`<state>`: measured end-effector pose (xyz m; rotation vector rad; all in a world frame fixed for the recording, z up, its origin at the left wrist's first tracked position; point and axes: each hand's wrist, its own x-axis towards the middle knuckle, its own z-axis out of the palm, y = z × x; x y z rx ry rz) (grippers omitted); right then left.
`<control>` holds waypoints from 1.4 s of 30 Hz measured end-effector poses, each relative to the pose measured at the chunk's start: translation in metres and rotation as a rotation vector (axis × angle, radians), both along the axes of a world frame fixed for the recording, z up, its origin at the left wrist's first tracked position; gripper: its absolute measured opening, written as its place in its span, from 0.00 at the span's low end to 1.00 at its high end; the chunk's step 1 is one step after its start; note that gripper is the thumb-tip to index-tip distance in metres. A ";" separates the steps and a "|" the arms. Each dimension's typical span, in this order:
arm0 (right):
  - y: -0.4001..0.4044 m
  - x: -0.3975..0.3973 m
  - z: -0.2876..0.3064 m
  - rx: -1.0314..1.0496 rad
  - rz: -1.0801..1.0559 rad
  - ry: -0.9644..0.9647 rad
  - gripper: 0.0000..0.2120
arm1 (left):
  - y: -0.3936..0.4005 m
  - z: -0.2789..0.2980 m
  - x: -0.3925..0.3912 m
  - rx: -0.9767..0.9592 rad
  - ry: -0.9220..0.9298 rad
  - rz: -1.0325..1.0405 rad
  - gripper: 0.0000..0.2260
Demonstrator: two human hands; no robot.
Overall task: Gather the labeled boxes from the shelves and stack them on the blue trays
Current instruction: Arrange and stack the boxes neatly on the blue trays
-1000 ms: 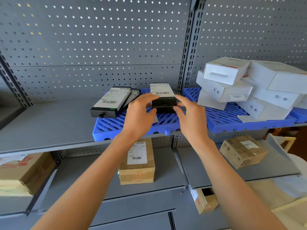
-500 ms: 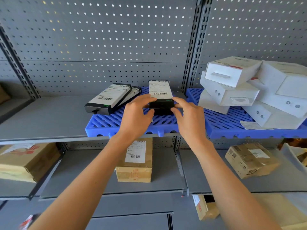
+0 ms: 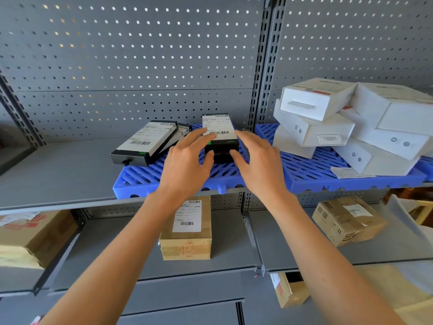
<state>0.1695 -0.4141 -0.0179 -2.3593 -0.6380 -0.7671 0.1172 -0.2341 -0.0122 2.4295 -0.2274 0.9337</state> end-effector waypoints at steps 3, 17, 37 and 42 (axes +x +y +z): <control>0.005 -0.005 0.010 -0.004 -0.010 -0.019 0.20 | 0.006 0.010 -0.005 0.057 -0.018 0.007 0.16; 0.103 -0.047 0.031 -0.106 0.070 -0.018 0.20 | 0.120 0.035 -0.042 0.111 -0.107 -0.013 0.13; 0.189 -0.076 0.013 -0.130 0.077 0.088 0.17 | 0.221 -0.003 -0.051 0.017 0.269 -0.073 0.21; 0.199 -0.078 0.006 -0.039 0.020 0.077 0.15 | 0.226 -0.003 -0.042 0.034 0.290 -0.100 0.21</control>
